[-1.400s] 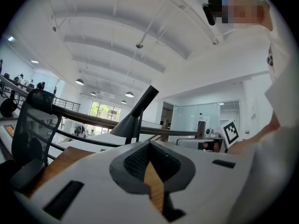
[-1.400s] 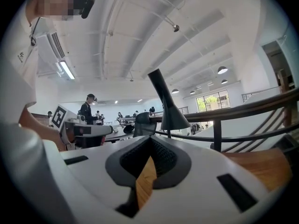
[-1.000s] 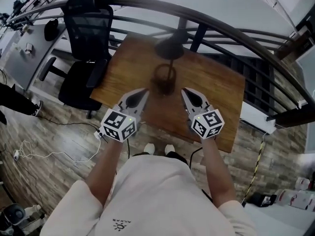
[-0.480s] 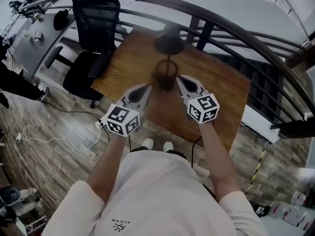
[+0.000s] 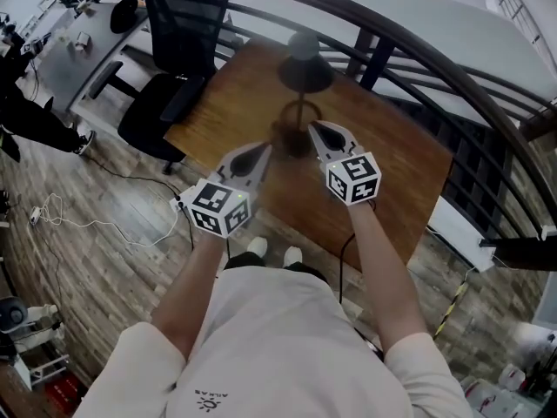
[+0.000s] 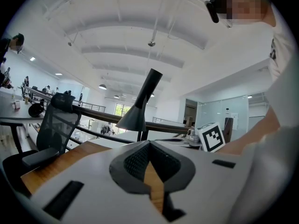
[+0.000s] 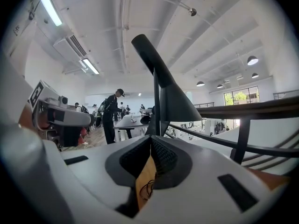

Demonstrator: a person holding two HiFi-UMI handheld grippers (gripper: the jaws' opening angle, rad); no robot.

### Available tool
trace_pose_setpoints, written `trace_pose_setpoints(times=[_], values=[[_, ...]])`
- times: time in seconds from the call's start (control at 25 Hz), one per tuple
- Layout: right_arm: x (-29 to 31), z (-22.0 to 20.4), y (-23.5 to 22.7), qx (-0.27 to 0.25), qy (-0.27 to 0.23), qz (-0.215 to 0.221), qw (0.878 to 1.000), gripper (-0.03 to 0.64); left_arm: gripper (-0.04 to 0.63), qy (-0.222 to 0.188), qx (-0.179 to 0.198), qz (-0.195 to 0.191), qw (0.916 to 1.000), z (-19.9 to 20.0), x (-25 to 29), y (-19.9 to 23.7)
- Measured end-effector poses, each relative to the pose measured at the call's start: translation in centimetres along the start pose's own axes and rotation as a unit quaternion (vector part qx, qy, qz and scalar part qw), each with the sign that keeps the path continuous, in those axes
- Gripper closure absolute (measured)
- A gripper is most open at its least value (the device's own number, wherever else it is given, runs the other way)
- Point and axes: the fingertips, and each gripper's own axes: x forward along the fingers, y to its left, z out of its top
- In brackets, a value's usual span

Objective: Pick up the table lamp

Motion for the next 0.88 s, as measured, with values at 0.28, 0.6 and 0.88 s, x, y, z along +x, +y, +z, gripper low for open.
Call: trace_pose_setpoints(times=[0.28,0.6,0.88], values=[[1.7,-0.3,-0.1,-0.003,0.002,0.02,1.0,0.586,0.591,0.001,0.003,0.019,0.9998,-0.4,-1.0,0.0],[3.2,-0.7,-0.6,-0.007,0.008,0.02,1.0,0.49,0.589,-0.003,0.005,0.025,0.9997,-0.2,-0.8,-0.2],[4.6,-1.3,-0.9,-0.025,0.023,0.024,0.999,0.462,0.591,-0.001,0.007,0.028,0.9996,-0.3,-0.3,-0.5]])
